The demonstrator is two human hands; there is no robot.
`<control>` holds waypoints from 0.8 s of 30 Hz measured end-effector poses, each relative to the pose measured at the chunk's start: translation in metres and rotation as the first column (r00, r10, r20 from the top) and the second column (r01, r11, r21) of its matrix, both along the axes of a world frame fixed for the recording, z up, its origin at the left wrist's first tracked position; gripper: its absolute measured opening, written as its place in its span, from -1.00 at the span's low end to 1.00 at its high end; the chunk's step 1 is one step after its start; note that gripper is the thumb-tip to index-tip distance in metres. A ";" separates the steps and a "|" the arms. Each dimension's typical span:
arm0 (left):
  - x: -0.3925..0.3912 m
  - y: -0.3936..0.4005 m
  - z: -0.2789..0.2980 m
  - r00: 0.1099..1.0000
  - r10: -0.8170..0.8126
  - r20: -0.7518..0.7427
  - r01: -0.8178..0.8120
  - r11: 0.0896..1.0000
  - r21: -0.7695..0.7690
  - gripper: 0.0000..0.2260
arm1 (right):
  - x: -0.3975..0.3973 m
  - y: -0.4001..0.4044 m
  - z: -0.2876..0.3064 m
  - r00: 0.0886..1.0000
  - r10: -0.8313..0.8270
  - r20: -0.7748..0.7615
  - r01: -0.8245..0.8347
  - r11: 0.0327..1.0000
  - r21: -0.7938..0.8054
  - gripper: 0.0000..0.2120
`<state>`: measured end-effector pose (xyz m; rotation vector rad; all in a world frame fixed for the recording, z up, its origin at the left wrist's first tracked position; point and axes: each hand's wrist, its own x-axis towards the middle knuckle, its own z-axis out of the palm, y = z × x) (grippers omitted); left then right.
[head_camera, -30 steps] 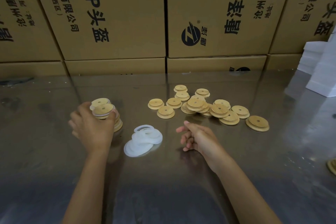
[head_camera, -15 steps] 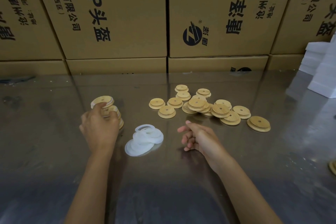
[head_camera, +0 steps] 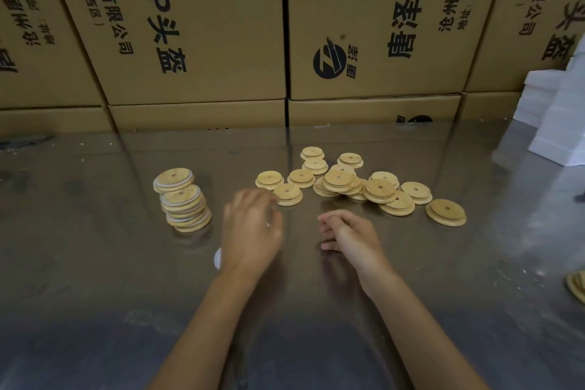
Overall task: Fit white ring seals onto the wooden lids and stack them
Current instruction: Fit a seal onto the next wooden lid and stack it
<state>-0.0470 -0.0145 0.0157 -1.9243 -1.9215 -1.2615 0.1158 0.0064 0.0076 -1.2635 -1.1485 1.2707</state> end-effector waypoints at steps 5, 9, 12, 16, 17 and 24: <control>0.037 0.000 -0.020 0.946 -0.310 -0.097 0.291 0.941 -0.170 -0.82 | 0.014 0.005 -0.010 0.795 -0.355 0.492 0.130 0.892 0.434 -0.76; 0.046 0.005 -0.033 0.904 -0.412 -0.114 0.366 0.884 -0.290 -0.79 | 0.035 0.015 -0.013 0.480 -0.405 0.778 0.082 0.904 0.420 -0.44; 0.042 0.007 -0.037 0.903 -0.419 -0.096 0.379 0.882 -0.281 -0.78 | 0.037 0.021 -0.016 0.407 -0.273 0.871 0.072 0.961 0.268 -0.35; 0.040 0.006 -0.036 0.906 -0.419 -0.060 0.388 0.879 -0.276 -0.80 | 0.034 0.024 -0.019 0.334 -0.259 0.906 0.065 0.966 0.252 -0.36; 0.040 0.007 -0.036 0.908 -0.416 -0.055 0.387 0.880 -0.276 -0.80 | 0.034 0.024 -0.018 0.323 -0.292 0.900 0.072 0.956 0.285 -0.40; 0.041 0.006 -0.035 0.911 -0.411 -0.040 0.383 0.878 -0.286 -0.81 | 0.037 0.019 -0.015 0.397 -0.396 0.828 0.151 0.918 0.367 -0.75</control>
